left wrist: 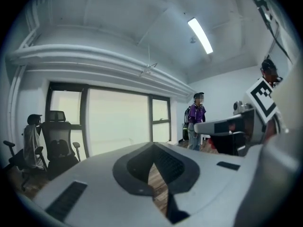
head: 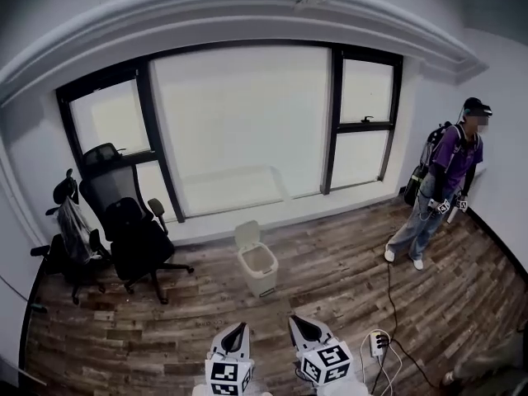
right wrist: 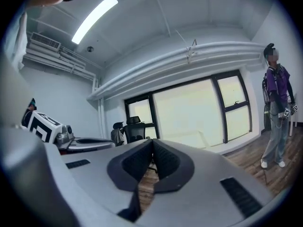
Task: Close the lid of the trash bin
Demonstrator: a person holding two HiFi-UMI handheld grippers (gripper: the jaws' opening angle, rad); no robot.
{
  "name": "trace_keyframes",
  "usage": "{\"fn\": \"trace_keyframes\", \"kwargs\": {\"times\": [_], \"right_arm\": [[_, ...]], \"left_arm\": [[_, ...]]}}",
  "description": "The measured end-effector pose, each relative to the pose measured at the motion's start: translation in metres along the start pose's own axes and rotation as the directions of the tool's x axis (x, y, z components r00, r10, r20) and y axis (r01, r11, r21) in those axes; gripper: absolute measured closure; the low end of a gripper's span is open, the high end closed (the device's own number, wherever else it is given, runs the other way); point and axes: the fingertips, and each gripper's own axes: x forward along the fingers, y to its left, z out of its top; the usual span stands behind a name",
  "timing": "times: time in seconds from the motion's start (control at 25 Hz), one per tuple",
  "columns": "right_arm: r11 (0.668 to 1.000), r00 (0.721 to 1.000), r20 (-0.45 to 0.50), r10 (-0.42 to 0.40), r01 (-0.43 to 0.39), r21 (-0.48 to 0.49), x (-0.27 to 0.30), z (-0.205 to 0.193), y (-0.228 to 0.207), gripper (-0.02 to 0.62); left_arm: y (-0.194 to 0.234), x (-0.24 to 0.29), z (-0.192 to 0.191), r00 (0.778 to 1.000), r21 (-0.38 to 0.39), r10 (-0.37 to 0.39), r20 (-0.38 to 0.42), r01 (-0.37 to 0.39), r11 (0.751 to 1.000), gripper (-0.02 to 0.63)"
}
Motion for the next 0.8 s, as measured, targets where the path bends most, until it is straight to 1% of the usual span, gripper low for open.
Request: {"fn": "trace_keyframes", "kwargs": {"times": [0.08, 0.24, 0.36, 0.44, 0.6, 0.8], "right_arm": [[1.0, 1.0, -0.013, -0.018, 0.018, 0.008, 0.037, 0.003, -0.019, 0.571], [0.997, 0.997, -0.059, -0.042, 0.045, 0.055, 0.099, -0.012, -0.062, 0.571], [0.996, 0.997, -0.07, -0.033, 0.038, 0.078, 0.148, -0.021, -0.101, 0.571], [0.996, 0.998, -0.065, -0.026, 0.031, 0.079, 0.189, -0.02, -0.127, 0.571], [0.998, 0.997, -0.071, -0.006, 0.011, 0.065, 0.276, -0.004, -0.184, 0.571], [0.998, 0.995, -0.099, 0.028, -0.022, 0.06, 0.376, 0.022, -0.255, 0.571]], "left_arm": [[0.029, 0.039, -0.004, 1.0, -0.016, -0.003, -0.004, 0.003, 1.0, 0.598], [0.066, 0.102, -0.008, 0.998, -0.04, -0.001, -0.056, -0.002, 0.999, 0.598], [0.086, 0.157, -0.015, 0.998, -0.027, 0.008, -0.061, -0.009, 1.0, 0.598], [0.108, 0.2, -0.017, 0.998, -0.019, 0.02, -0.062, -0.022, 1.0, 0.598], [0.152, 0.296, -0.003, 0.997, -0.017, 0.053, -0.063, -0.054, 0.998, 0.598], [0.196, 0.413, 0.026, 0.994, -0.031, 0.088, -0.06, -0.09, 0.995, 0.598]]}}
